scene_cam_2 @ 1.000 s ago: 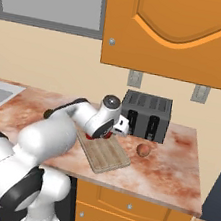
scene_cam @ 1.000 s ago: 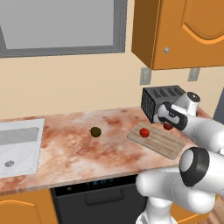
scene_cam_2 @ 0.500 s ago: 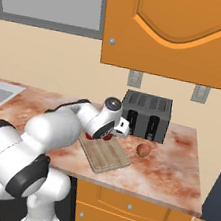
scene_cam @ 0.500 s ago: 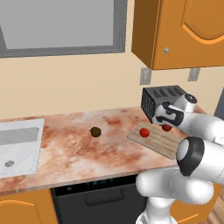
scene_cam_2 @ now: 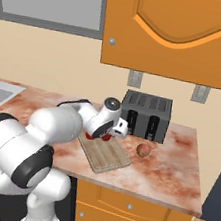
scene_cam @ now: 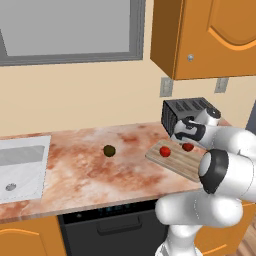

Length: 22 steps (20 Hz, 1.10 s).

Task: Place the avocado, onion, tomato, and bell pepper on the cutting board.

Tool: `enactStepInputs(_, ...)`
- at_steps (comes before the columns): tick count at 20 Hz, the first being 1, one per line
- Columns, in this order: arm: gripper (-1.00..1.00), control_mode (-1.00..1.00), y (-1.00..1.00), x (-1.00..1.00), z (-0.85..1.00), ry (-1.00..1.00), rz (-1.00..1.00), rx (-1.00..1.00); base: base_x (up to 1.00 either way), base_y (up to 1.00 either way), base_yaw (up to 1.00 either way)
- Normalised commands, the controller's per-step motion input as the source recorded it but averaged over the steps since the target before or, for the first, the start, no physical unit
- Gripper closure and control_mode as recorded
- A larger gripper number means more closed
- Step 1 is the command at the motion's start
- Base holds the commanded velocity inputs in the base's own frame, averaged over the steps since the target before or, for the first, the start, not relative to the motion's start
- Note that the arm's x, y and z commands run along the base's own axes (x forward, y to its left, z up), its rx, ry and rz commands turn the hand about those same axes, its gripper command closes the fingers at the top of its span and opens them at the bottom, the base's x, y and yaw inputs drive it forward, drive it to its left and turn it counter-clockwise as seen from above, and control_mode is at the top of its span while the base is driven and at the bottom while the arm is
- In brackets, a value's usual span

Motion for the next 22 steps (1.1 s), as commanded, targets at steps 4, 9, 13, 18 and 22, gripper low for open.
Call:
enactStepInputs(4,1.00,-1.00,0.09,0.03,-0.10,0.03,0.01,0.00,0.00,0.00,0.00)
enactStepInputs(9,1.00,-1.00,0.00,0.06,-0.24,0.04,0.01,0.00,0.00,0.00,0.00)
enactStepInputs(13,1.00,-1.00,-0.01,0.15,-0.30,0.03,0.01,0.00,0.00,0.00,0.00)
enactStepInputs(18,1.00,-1.00,0.00,0.08,-0.15,0.00,0.01,0.00,0.00,0.00,0.00)
enactStepInputs(22,1.00,-1.00,0.00,0.00,-0.14,0.00,0.01,0.00,0.00,0.00,0.00)
